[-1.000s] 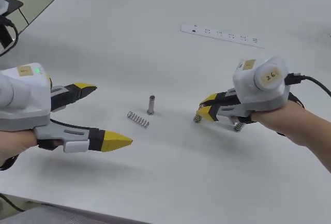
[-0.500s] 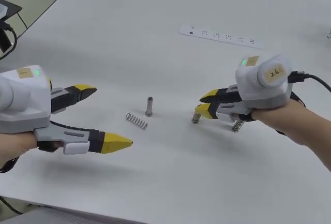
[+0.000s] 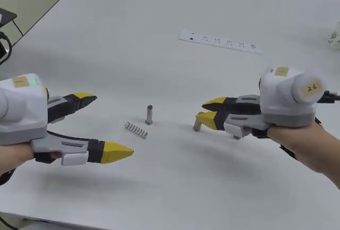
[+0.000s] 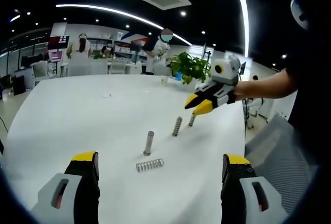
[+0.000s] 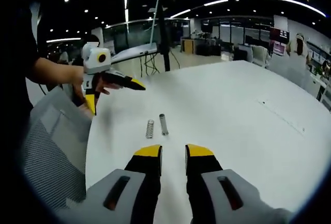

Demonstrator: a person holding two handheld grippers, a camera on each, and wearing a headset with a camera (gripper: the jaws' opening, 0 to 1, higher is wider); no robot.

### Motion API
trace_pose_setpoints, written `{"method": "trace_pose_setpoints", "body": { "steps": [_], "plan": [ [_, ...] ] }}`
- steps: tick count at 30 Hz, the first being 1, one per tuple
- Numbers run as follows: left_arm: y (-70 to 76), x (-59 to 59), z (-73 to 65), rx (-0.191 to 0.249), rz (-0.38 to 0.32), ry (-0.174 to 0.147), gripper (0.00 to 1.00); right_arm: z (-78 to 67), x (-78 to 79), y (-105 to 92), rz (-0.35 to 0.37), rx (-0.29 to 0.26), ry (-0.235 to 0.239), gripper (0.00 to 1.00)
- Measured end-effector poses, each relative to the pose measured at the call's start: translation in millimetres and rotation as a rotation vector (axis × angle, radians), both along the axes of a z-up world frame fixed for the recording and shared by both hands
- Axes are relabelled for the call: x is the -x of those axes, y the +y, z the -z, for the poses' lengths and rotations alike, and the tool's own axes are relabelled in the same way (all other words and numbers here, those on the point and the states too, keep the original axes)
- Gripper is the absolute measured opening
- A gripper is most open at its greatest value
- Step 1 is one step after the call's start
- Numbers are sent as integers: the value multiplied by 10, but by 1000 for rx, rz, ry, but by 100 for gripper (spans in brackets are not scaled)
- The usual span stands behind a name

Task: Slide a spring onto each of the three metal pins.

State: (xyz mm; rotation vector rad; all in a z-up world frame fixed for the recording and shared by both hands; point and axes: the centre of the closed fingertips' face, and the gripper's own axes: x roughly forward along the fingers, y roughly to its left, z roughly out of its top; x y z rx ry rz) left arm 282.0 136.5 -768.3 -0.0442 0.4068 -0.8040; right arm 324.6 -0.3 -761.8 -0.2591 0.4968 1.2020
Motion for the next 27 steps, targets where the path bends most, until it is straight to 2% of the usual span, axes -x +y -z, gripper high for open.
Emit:
{"method": "trace_pose_setpoints", "body": {
  "steps": [4,15,22,27],
  "plan": [
    [-21,-3,-6,0,6,0,97,53,104,-14,-5,-16,25,16],
    [-43,16,-4,4,10,3,96,305,301,-37,-15,8,73,16],
    [-34,33,18,2,13,8,96,351,335,30,-23,14,87,16],
    [-15,40,33,3,8,10,96,358,354,149,-40,13,85,16]
  ]
}}
